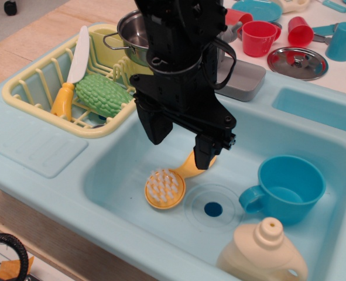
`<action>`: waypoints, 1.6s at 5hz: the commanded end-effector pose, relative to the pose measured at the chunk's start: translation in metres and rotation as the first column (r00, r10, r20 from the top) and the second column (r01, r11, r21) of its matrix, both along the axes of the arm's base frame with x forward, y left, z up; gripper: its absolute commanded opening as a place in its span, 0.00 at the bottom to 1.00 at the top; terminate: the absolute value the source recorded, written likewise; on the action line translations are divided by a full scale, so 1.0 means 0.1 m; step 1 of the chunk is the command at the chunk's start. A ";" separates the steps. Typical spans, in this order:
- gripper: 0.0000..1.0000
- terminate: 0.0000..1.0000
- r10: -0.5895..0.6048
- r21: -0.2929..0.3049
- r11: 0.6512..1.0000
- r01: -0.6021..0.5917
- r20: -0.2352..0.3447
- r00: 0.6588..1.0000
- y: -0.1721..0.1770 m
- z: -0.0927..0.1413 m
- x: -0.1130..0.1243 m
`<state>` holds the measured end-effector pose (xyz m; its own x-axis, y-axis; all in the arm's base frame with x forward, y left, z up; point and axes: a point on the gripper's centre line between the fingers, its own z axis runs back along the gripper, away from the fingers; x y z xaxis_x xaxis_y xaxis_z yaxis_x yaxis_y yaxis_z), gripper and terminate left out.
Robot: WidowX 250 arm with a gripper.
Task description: Put brush into pot or pan
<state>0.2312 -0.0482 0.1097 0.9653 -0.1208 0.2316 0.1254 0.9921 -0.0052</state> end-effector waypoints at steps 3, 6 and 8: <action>1.00 0.00 -0.009 0.019 1.000 0.011 -0.084 0.996 -0.14 -0.27 0.13; 1.00 0.00 -0.028 -0.058 0.998 0.022 -0.090 0.996 -0.02 -0.51 0.08; 0.00 0.00 -0.053 -0.096 0.994 0.045 -0.081 0.995 -0.03 -0.62 0.05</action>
